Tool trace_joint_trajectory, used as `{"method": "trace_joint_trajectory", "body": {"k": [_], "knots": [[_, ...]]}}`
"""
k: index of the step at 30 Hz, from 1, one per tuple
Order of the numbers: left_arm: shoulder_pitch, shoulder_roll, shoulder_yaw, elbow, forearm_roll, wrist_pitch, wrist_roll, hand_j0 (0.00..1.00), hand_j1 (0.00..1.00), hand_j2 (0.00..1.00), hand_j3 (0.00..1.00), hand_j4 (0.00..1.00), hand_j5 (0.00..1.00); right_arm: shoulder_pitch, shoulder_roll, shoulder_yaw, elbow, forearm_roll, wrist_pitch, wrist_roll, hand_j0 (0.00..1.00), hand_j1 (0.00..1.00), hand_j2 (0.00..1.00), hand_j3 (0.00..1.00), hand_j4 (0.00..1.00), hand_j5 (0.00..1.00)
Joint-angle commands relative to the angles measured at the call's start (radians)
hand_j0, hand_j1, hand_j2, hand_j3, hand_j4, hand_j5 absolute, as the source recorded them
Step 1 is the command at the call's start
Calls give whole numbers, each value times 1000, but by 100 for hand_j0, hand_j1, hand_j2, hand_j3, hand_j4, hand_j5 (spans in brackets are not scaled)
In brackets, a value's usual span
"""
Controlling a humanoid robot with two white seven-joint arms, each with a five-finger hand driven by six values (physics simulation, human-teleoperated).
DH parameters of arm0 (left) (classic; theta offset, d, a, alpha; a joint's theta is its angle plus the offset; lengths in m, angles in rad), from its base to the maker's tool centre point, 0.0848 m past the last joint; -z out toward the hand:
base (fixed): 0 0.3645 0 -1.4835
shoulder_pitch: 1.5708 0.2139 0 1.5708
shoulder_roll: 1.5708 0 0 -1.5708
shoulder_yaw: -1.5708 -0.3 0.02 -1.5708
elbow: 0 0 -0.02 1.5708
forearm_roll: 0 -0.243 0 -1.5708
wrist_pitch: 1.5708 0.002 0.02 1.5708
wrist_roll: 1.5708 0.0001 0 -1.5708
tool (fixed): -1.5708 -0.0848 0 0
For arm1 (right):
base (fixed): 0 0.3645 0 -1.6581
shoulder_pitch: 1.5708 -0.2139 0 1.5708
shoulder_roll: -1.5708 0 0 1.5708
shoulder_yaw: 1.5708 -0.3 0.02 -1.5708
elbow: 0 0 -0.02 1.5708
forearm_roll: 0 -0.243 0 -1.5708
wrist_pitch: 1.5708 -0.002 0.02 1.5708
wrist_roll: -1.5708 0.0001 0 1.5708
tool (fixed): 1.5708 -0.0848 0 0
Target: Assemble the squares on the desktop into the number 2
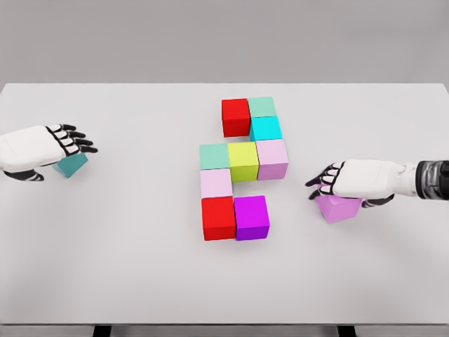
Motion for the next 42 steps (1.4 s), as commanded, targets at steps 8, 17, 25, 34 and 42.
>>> {"method": "trace_joint_trajectory", "body": {"k": [8, 17, 25, 34, 42], "knots": [[-21, -34, 1, 24, -11, 0, -50, 100, 100, 100, 100, 100, 100, -5, -9, -16, -34, -5, -4, 34, 72, 72, 72, 72, 72, 72], [-74, -91, -8, 98, -89, 0, -54, 100, 100, 100, 100, 100, 100, 3, -25, -46, -135, -47, -4, 34, 72, 72, 72, 72, 72, 72], [-94, -104, -19, 107, -100, 0, -103, 100, 100, 100, 100, 100, 100, 9, -8, -40, -140, -89, -4, 36, 83, 83, 83, 83, 83, 83], [-107, -111, -43, 122, -112, 0, -103, 100, 100, 100, 100, 100, 100, 11, -11, -49, -140, -113, -4, 28, 100, 100, 100, 100, 100, 100], [-109, -126, -50, 147, -124, 0, -105, 100, 100, 100, 100, 100, 100, 11, -147, -125, -138, -231, -4, 26, 100, 100, 100, 100, 100, 100]]}}
